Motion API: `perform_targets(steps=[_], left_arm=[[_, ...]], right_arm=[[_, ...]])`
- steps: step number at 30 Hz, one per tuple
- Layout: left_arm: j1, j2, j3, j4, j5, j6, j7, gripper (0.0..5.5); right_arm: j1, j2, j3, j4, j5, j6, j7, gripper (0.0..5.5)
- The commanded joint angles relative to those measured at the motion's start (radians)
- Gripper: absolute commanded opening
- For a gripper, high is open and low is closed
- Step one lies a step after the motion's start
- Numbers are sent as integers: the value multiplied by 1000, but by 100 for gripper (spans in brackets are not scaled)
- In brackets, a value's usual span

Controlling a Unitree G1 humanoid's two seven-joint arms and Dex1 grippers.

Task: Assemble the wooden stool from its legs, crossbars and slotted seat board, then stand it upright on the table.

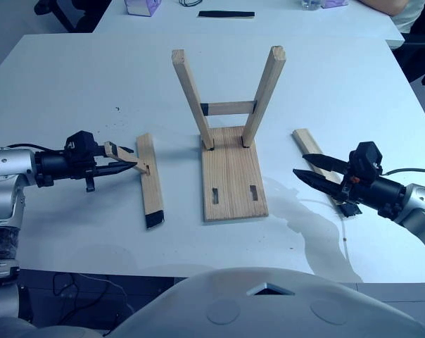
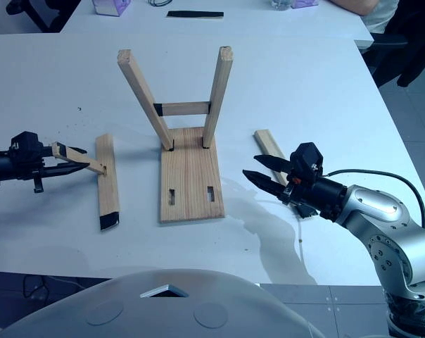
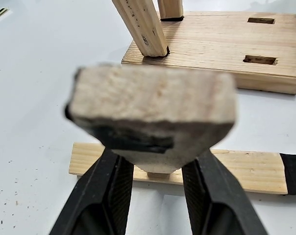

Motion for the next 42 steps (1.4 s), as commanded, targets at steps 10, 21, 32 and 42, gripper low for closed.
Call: perform_targets(steps=[10, 21, 32, 42], left_arm=[[-23, 4, -11, -78, -23, 131, -28, 133], [-21, -16, -17, -17, 25, 98, 12, 133], [18, 29, -117, -12, 162, 78, 17, 133], [61, 16, -156, -140, 100, 218, 70, 133]], right_arm=[[31, -5, 6, -15, -45, -21, -6, 233], [25, -8, 10, -12, -51, -23, 2, 233], [11, -10, 20, -9, -56, -19, 0, 233], [-22, -26, 38, 20, -65, -16, 25, 233]])
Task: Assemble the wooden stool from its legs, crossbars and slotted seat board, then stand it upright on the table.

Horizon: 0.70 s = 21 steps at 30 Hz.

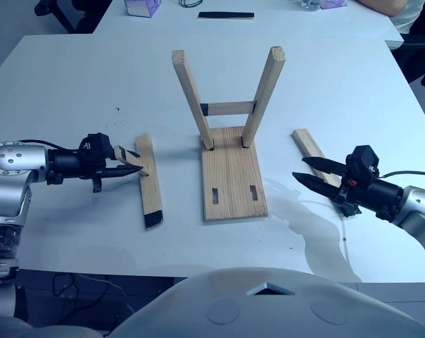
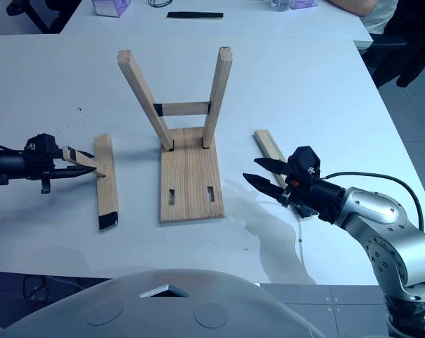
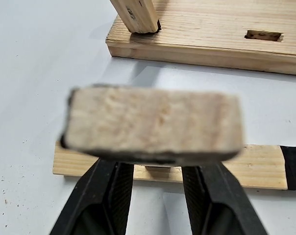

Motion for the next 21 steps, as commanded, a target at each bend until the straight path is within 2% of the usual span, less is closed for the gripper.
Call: perform_targets(steps=[1, 7, 10, 11, 18, 21], left_arm=[[35, -30, -68, -24, 0, 138, 13, 133], [22, -60, -63, -53, -41, 235, 54, 133], [28, -81, -57, -31, -8, 201, 105, 133], [33, -88, -55, -28, -3, 183, 112, 168], [80, -148, -84, -41, 75, 105, 210, 265], [126, -153, -63, -11, 71, 75, 224, 291]], right_arm=[[-28, -19, 16, 12, -12, 6, 10, 233], [-51, -31, 44, 38, -36, -2, 26, 233], [-65, -34, 58, 38, -41, 2, 32, 233], [-68, -35, 60, 40, -43, 1, 34, 233], [-81, -38, 80, 57, -58, -6, 44, 233], [-85, -44, 78, 64, -62, -10, 55, 233]])
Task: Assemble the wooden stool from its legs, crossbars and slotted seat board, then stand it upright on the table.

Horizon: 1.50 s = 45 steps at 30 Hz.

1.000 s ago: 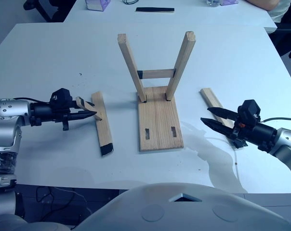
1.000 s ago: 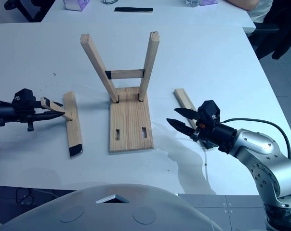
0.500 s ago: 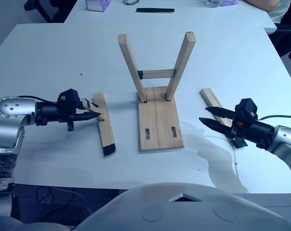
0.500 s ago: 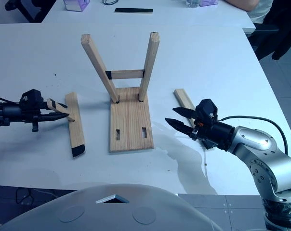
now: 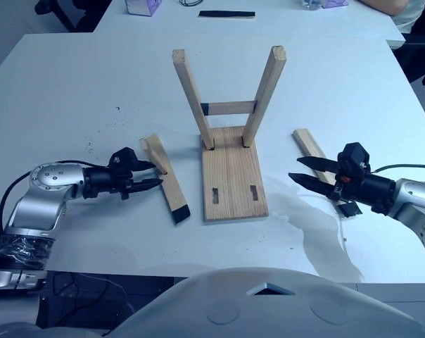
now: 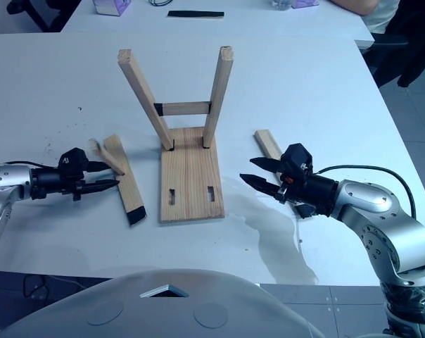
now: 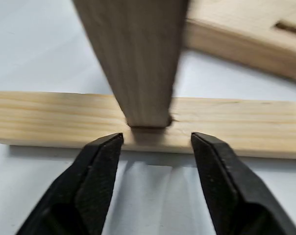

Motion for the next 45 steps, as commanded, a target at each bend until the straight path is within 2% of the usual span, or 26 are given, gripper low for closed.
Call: perform_targets(steps=[1, 9, 13, 16, 20, 25, 31, 40, 45], left_arm=[[67, -16, 18, 44, 19, -29, 23, 291], [73, -20, 239, -144, -276, 114, -3, 291], [2, -17, 350, -224, -433, 226, 39, 291], [-71, -26, 383, -254, -521, 310, 99, 291], [-165, -58, 400, -287, -634, 415, 207, 291], [-166, -104, 411, -340, -713, 465, 283, 211], [-183, -124, 393, -354, -701, 471, 334, 211], [-327, -127, 364, -333, -699, 494, 405, 211], [-318, -118, 330, -332, -667, 490, 381, 292]], right_arm=[[-14, -15, 2, 12, -16, -10, 16, 233], [-18, -21, -14, 23, -28, -15, 37, 233], [-4, -17, -26, 15, -30, -16, 32, 233], [-3, -12, -23, 13, -34, -18, 30, 233], [-13, -12, -16, 18, -38, -18, 33, 233], [-25, -16, -7, 24, -43, -21, 44, 233], [-31, -17, -1, 28, -48, -22, 49, 233], [-48, -12, 8, 32, -53, -21, 48, 233], [-48, -7, 12, 28, -56, -21, 43, 233]])
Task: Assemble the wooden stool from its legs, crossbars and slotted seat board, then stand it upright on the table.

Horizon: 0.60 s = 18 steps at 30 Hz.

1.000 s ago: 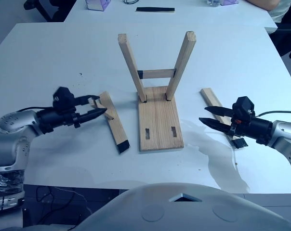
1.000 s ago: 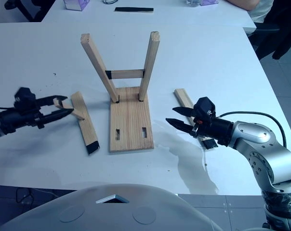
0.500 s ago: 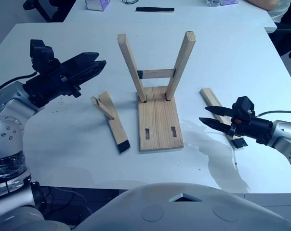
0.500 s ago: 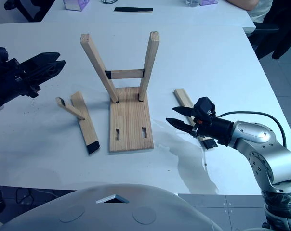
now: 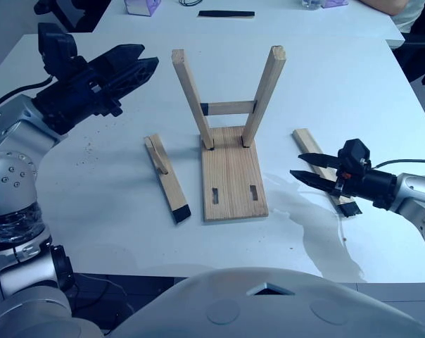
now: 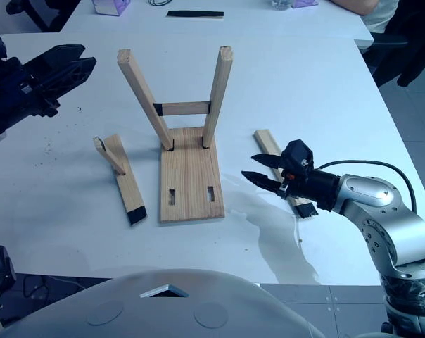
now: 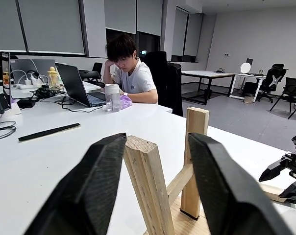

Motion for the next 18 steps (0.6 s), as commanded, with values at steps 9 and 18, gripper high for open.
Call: perform_targets(steps=[9, 18], left_arm=[[-32, -11, 4, 17, -5, 32, 12, 295], [-4, -16, 6, -4, -5, 33, 8, 295]], right_arm=[[-11, -4, 10, 0, -5, -4, 0, 233], [-13, -8, 6, 0, 0, 0, 4, 233]])
